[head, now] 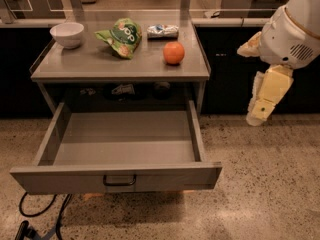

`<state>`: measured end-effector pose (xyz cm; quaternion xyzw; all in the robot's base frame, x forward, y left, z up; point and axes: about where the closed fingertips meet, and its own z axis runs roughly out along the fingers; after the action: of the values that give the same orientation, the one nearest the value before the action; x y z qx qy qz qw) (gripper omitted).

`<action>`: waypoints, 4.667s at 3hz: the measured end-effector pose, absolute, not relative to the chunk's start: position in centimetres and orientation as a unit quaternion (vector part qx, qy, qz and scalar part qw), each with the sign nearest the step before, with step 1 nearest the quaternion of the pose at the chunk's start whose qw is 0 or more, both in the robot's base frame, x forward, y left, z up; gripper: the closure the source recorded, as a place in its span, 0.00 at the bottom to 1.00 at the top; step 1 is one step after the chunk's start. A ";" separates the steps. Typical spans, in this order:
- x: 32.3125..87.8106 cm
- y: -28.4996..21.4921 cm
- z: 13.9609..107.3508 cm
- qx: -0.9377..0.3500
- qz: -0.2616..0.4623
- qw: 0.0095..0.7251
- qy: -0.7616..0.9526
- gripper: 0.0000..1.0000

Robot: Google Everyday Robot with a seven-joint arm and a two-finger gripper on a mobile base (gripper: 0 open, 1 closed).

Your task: Place orange into top drawer

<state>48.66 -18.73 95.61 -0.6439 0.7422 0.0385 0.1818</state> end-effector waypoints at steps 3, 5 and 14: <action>53.6 -19.1 95.6 -0.636 0.131 0.338 0.681 0.00; 61.2 -18.5 97.6 -0.568 0.246 0.496 0.609 0.00; 79.0 -12.6 86.8 -0.490 0.173 0.353 0.778 0.00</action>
Offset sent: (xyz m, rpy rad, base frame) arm 0.0570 -0.0201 0.0160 1.0967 -0.0825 0.2947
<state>78.95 -12.64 86.83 -0.4900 0.7781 0.1730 0.3529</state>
